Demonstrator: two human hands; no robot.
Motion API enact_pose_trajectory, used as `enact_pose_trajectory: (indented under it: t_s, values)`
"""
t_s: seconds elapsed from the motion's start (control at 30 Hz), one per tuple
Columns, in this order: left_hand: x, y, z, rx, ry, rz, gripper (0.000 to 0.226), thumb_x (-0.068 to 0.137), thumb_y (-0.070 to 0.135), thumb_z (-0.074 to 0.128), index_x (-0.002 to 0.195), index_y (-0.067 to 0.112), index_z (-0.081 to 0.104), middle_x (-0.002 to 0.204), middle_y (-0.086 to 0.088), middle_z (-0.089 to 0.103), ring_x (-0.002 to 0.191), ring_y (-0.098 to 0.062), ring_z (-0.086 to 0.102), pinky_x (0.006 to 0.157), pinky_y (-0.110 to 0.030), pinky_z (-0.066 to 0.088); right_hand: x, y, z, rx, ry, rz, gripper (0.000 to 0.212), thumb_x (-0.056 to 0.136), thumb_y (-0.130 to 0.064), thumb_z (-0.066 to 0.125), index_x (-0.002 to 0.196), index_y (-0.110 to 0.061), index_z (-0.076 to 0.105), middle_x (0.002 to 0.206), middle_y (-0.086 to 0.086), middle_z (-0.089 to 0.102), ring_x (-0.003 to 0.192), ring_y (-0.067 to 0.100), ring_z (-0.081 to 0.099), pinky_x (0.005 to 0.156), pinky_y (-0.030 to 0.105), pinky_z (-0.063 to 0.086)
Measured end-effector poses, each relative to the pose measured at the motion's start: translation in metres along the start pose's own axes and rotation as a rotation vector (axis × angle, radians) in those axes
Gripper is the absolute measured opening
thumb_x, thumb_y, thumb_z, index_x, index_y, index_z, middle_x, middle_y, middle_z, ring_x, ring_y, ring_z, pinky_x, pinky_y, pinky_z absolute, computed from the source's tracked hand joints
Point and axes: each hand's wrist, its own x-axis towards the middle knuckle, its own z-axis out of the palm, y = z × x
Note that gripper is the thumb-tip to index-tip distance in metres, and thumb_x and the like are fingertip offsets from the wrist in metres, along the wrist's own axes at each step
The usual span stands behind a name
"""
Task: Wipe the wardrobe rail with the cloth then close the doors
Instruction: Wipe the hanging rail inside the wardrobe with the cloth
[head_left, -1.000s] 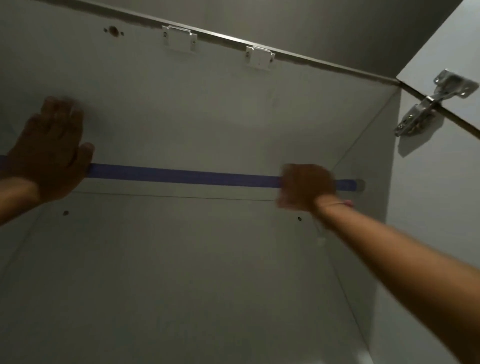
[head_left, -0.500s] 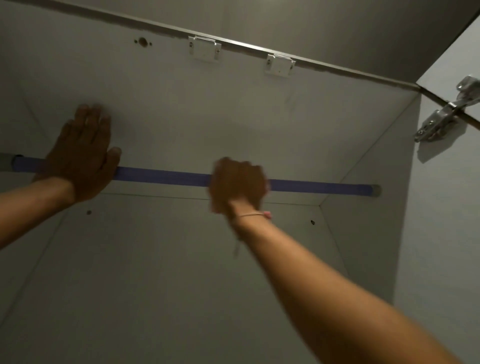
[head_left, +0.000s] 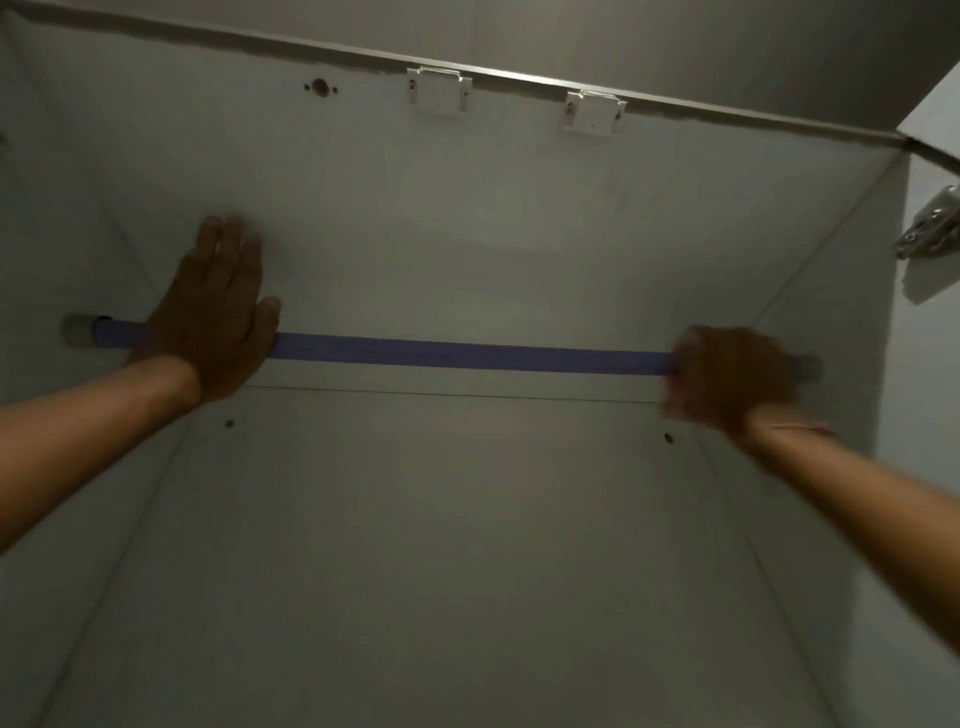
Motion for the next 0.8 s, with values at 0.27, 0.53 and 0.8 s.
enact_pose_trajectory:
  t_s: [0.27,0.53,0.8]
  values:
    - [-0.002,0.009,-0.005,-0.01,-0.052,-0.048,0.07,0.092,0.033,0.023,0.149,-0.008,0.015,0.16,-0.029,0.009,0.149,-0.041,0.002,0.121,-0.045,0.004,0.011,0.012,0.03,0.181,0.244,0.236,0.051,0.095,-0.033,0.026,0.074,-0.008,0.066,0.073,0.025,0.067,0.073,0.043,0.062,0.069,0.043,0.051]
    - [-0.002,0.003,-0.004,0.005,-0.103,-0.044,0.071,0.093,0.036,0.021,0.149,-0.007,0.013,0.16,-0.028,0.008,0.149,-0.04,0.0,0.12,-0.04,-0.001,-0.004,-0.232,-0.019,0.427,0.315,-0.02,0.043,0.086,-0.047,0.034,0.077,-0.018,0.065,0.075,0.01,0.069,0.072,0.035,0.064,0.065,0.038,0.041]
    - [-0.004,0.017,-0.016,-0.024,-0.196,-0.148,0.064,0.099,0.032,0.03,0.15,-0.003,0.013,0.162,-0.024,0.004,0.15,-0.037,-0.003,0.121,-0.044,0.002,-0.003,-0.203,-0.043,0.361,0.07,-0.582,0.044,0.068,-0.02,0.056,0.111,-0.012,0.056,0.105,0.012,0.062,0.094,0.033,0.059,0.086,0.041,0.047]
